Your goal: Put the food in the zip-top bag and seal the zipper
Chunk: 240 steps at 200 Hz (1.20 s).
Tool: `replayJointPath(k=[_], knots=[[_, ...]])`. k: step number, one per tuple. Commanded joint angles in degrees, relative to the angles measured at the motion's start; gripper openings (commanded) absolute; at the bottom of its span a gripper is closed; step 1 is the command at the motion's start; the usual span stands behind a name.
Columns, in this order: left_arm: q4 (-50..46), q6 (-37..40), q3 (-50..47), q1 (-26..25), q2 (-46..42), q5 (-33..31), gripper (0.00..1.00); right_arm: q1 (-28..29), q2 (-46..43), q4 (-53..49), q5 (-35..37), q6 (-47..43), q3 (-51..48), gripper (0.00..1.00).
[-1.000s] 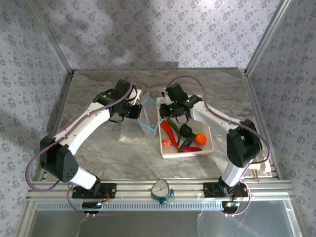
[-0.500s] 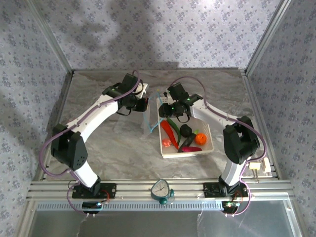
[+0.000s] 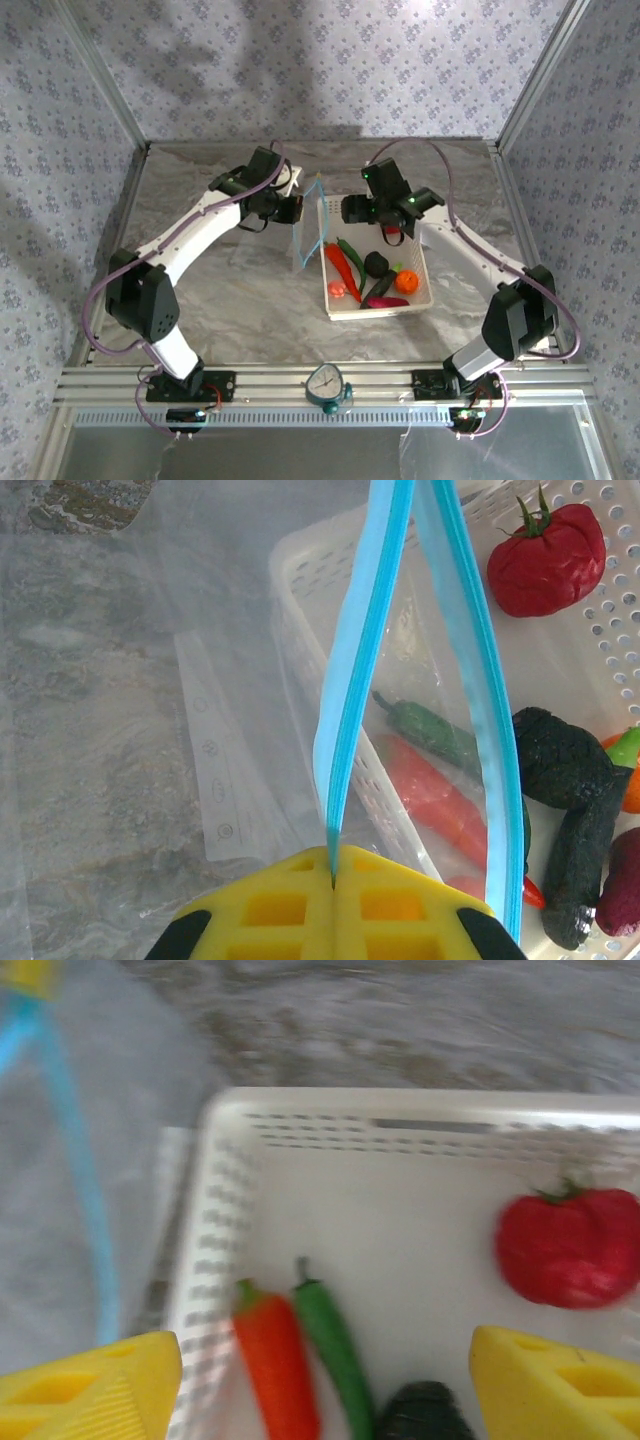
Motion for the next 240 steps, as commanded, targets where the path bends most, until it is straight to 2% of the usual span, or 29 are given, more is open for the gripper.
replayJointPath(k=[1, 64, 164, 207, 240], knots=[[1.50, 0.13, 1.89, -0.08, 0.83, 1.49, 0.00, -1.17, 4.93, -9.66, 15.28, -0.83, 2.32, 0.84], [1.04, 0.48, 1.63, -0.06, 0.87, 1.50, 0.00, -4.83, 14.69, -9.12, 16.77, -2.31, 5.93, 0.88], [0.79, 0.62, 1.61, 0.55, 0.84, 1.63, 0.00, -7.79, 23.87, -6.72, 11.89, -4.51, 10.19, 0.90], [0.79, 0.66, 1.54, 0.67, 1.00, 1.69, 0.00, -8.37, 25.70, -5.25, 7.33, -4.54, 10.37, 0.90], [0.75, 0.71, 1.34, 0.64, 1.01, 1.76, 0.00, -9.30, 26.25, -3.17, 0.50, -3.93, 9.59, 0.88]])
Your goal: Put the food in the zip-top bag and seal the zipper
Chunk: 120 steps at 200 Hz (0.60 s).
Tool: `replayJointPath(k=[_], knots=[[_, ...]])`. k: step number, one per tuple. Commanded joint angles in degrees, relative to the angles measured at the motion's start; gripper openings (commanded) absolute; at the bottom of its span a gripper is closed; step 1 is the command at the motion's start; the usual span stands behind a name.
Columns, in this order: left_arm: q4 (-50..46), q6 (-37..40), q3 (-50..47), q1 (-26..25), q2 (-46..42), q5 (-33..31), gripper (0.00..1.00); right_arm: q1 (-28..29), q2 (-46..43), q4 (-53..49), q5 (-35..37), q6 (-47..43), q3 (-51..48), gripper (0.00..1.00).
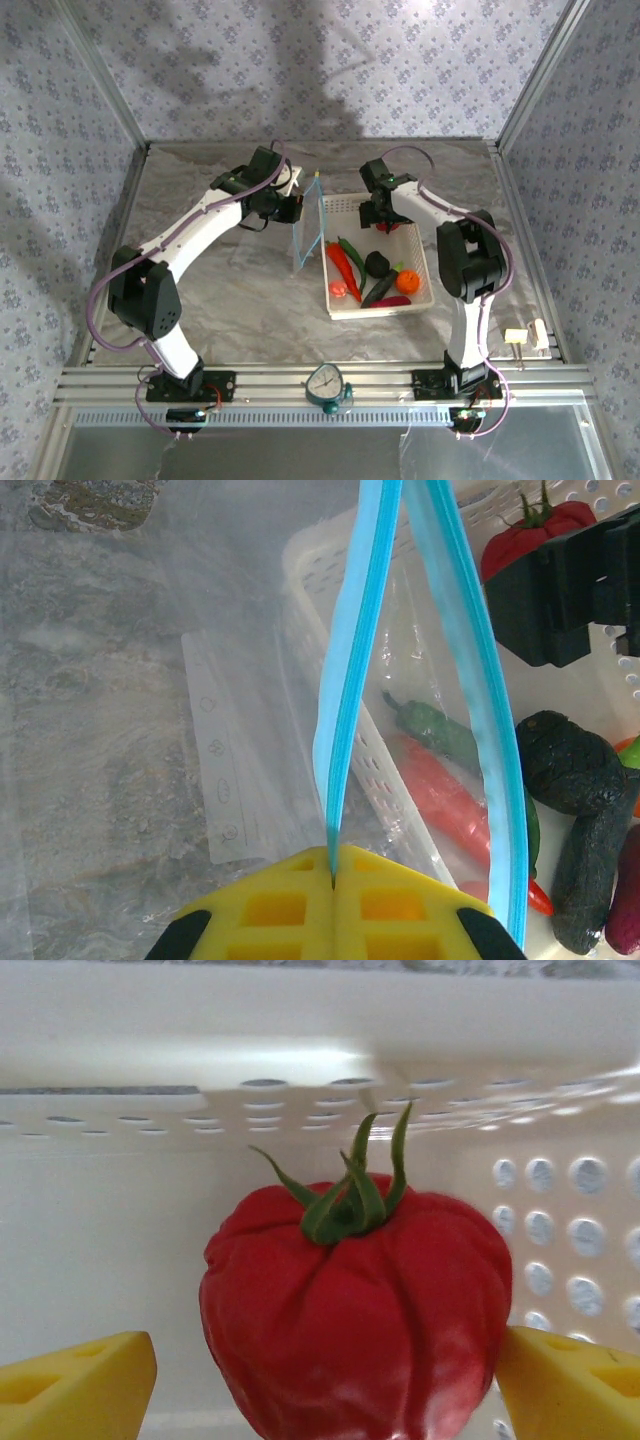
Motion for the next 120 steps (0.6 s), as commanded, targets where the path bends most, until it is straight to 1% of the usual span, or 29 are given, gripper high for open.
replayJointPath(k=[1, 30, 51, 66, 78, 99, 106, 120], knots=[[0.44, 0.49, 1.22, 0.24, 0.24, 1.50, 0.00, -1.16, 1.31, 1.35, -6.23, 0.32, 0.27, 0.88], [0.72, 0.50, 0.92, 0.48, 0.06, 1.59, 0.00, -1.53, 1.34, 2.19, -7.47, 0.67, -0.18, 0.86], [0.86, 0.42, 0.85, 0.46, 0.15, 1.60, 0.00, -1.87, 1.73, 2.61, -7.58, 0.72, -0.19, 0.81], [0.99, 0.42, 0.72, 0.56, 0.25, 1.47, 0.00, -2.00, 1.82, 3.29, -7.66, 1.00, -0.45, 0.75], [1.00, 0.42, 0.66, 0.55, 0.28, 1.50, 0.00, -2.19, 1.74, 3.67, -8.02, 0.98, -0.71, 0.68], [1.07, 0.33, 0.44, 0.71, 0.41, 1.49, 0.00, -2.31, 0.99, 3.89, -8.58, 1.11, -1.47, 0.51], [1.07, 0.33, 0.48, 0.75, 0.50, 1.51, 0.00, -2.28, -0.17, 3.86, -8.64, 1.33, -2.22, 0.48], [0.96, 0.33, 0.53, 0.68, 0.67, 1.58, 0.00, -2.31, -3.82, 7.04, -9.51, 2.06, -4.86, 0.46]])
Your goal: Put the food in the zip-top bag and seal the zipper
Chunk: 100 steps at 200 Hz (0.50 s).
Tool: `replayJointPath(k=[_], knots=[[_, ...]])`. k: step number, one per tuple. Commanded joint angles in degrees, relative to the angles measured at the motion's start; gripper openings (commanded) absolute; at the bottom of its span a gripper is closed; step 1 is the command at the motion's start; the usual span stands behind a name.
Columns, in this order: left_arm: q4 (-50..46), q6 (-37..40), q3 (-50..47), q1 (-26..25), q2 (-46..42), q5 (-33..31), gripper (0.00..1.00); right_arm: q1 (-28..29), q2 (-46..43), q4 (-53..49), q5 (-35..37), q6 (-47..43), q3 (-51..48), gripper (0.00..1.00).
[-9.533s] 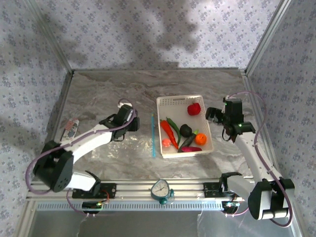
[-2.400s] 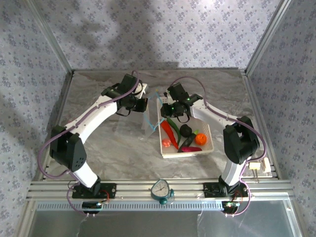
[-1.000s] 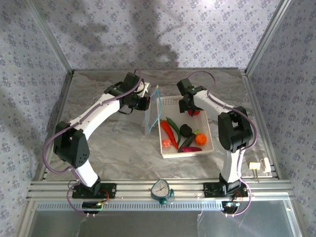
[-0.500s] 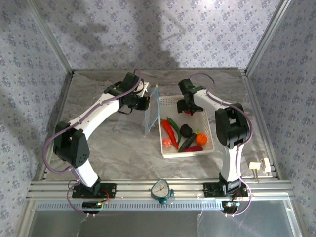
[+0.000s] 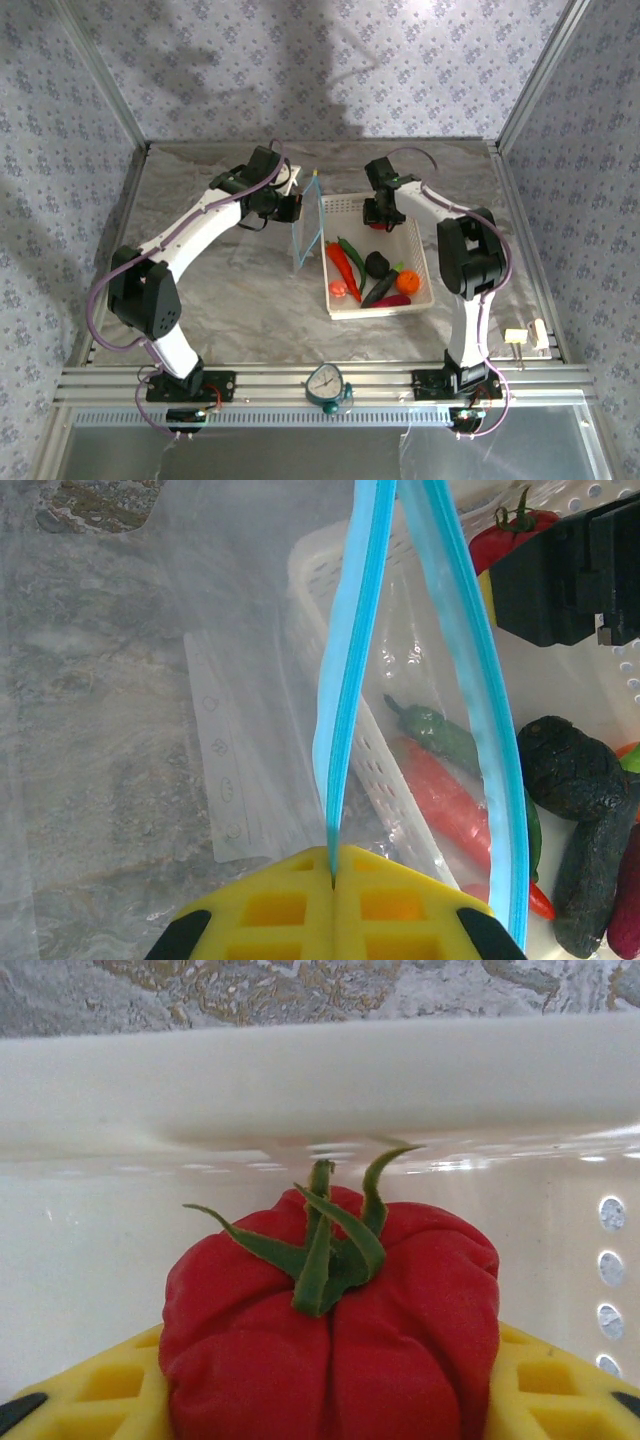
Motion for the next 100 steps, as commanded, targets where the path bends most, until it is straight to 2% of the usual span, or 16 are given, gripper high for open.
replayJointPath(k=[1, 28, 58, 100], knots=[[0.71, 0.33, 0.51, 0.31, 0.67, 1.59, 0.00, -0.49, -4.67, 2.17, -2.06, 1.04, -3.73, 0.46], [0.84, 0.26, 0.92, 0.39, 1.05, 1.84, 0.00, -0.41, -15.26, 5.71, -5.96, 2.05, -8.73, 0.44], [1.19, 0.08, 1.18, 0.33, 2.08, 2.45, 0.00, 1.50, -25.61, 8.75, -15.52, 1.03, -12.05, 0.43], [1.56, -0.10, 1.36, 0.14, 2.79, 2.73, 0.00, 6.90, -32.08, 14.13, -25.72, 2.29, -13.82, 0.43]])
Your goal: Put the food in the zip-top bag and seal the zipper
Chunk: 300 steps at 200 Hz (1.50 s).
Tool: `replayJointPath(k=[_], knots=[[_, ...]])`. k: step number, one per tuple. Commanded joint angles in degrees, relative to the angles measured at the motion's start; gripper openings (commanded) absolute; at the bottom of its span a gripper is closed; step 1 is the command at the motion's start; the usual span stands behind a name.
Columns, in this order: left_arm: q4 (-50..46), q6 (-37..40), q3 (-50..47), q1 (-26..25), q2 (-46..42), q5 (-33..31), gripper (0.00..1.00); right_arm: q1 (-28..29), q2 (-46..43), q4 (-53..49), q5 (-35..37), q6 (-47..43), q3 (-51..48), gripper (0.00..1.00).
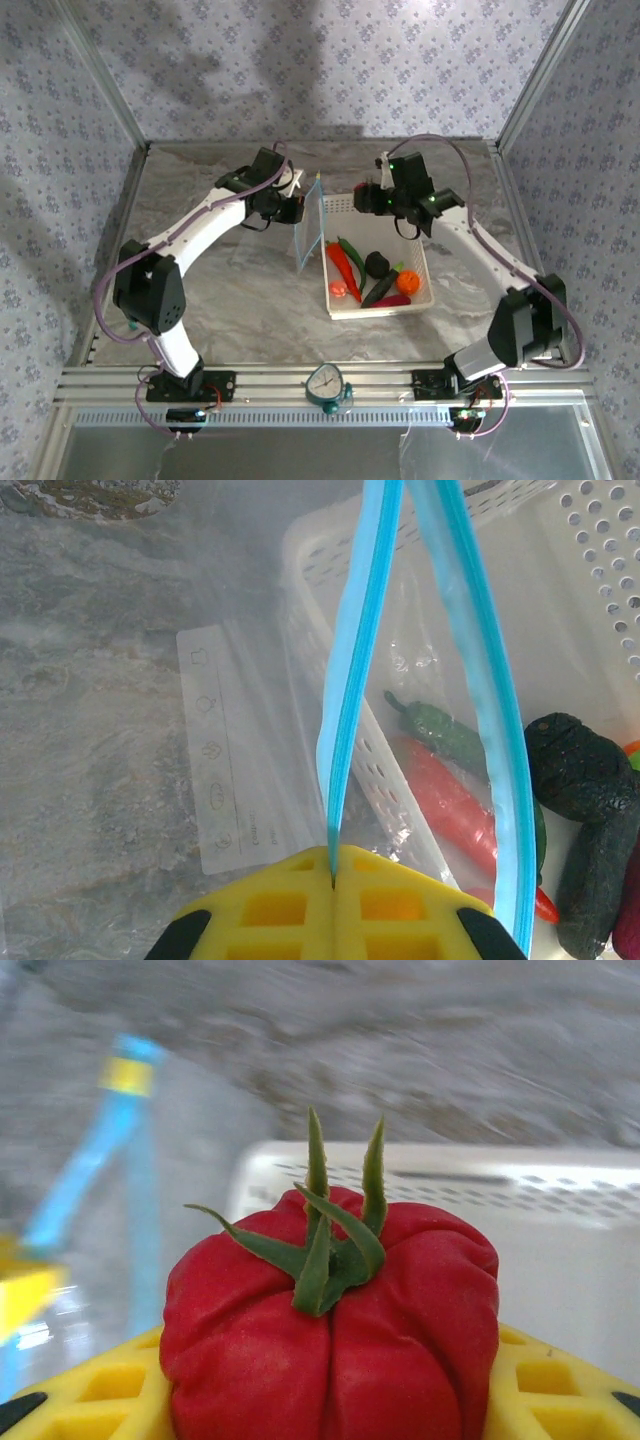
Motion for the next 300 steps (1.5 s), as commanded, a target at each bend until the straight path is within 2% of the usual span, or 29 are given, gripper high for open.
replayJointPath(k=[1, 25, 86, 165, 197, 247, 273, 300], knots=[[0.69, -0.08, 1.36, 0.09, 0.40, 1.42, 0.00, 3.14, -1.83, 4.33, -9.64, 1.44, -1.77, 0.43], [0.68, -0.21, 1.40, 0.15, 0.32, 1.51, 0.00, 5.82, -1.42, 7.85, -14.41, 3.05, -1.80, 0.43], [0.89, -0.39, 1.44, 0.16, 0.05, 2.25, 0.00, 9.50, 3.93, 12.58, -18.83, 6.12, -1.91, 0.42], [1.10, -0.52, 1.63, 0.30, -1.35, 3.39, 0.00, 9.98, 11.02, 12.22, -18.66, 6.41, -1.99, 0.42], [0.95, -0.61, 1.80, 0.51, -1.96, 4.03, 0.00, 9.97, 14.40, 8.84, -17.42, 5.57, 0.22, 0.41], [1.12, -0.70, 1.85, 0.90, -2.67, 5.22, 0.00, 10.60, 16.86, 1.16, -11.67, 3.01, 4.21, 0.42], [1.66, -1.05, 1.56, 1.11, -2.35, 6.54, 0.00, 11.43, 17.13, -1.57, -9.22, 1.66, 6.19, 0.46], [2.62, -1.58, 1.08, 1.42, -2.40, 7.80, 0.00, 12.30, 17.38, -3.47, -8.45, 0.41, 8.47, 0.61]])
